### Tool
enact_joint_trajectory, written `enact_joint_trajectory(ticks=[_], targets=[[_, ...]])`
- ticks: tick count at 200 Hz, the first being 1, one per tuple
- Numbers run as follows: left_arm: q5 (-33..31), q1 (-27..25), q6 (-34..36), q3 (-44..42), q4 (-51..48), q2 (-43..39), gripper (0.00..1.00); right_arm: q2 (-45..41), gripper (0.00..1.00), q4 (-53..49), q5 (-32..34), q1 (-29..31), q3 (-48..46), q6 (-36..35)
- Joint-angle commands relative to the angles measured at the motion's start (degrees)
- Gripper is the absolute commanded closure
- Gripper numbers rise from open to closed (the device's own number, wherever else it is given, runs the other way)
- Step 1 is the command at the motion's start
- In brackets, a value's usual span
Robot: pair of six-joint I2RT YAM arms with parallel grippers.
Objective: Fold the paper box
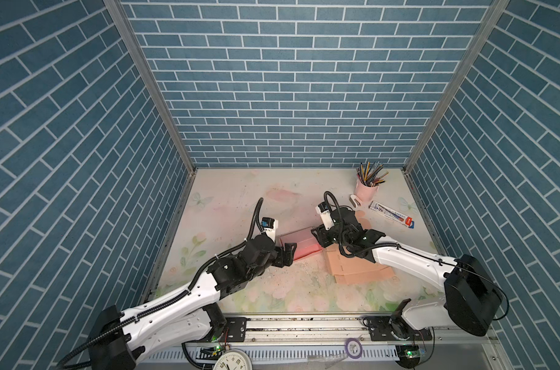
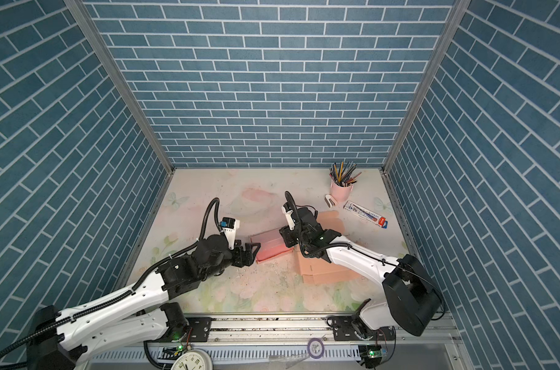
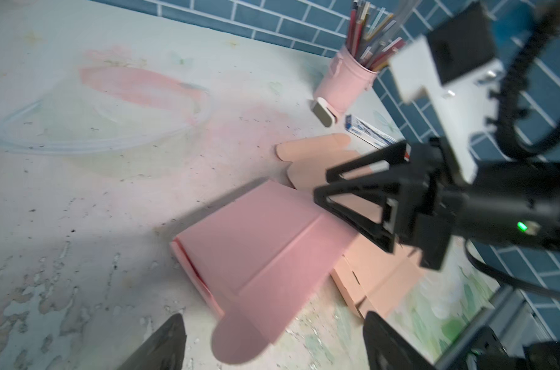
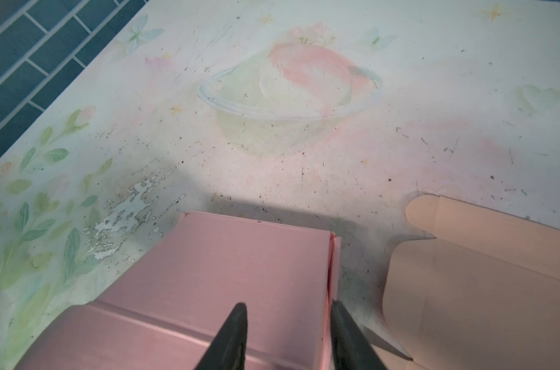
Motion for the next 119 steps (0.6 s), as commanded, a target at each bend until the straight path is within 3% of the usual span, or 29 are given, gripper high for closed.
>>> enact_joint_trajectory(ticks=[1, 43, 119], targets=[[4.63, 3.91, 2.42, 0.61, 3.29, 3.78, 0.16, 1.1, 0.57, -0.91, -1.36, -0.15, 1.1, -0.55], [4.83, 5.35, 3.75, 0.6, 5.98, 12.69, 0.21, 2.89, 0.58, -0.4, -2.97, -0.15, -0.26, 0.49], [6.58, 7.42, 3.79, -3.68, 11.68, 17.73, 0.29, 4.63, 0.59, 0.85, -3.86, 0.11, -3.42, 2.16]])
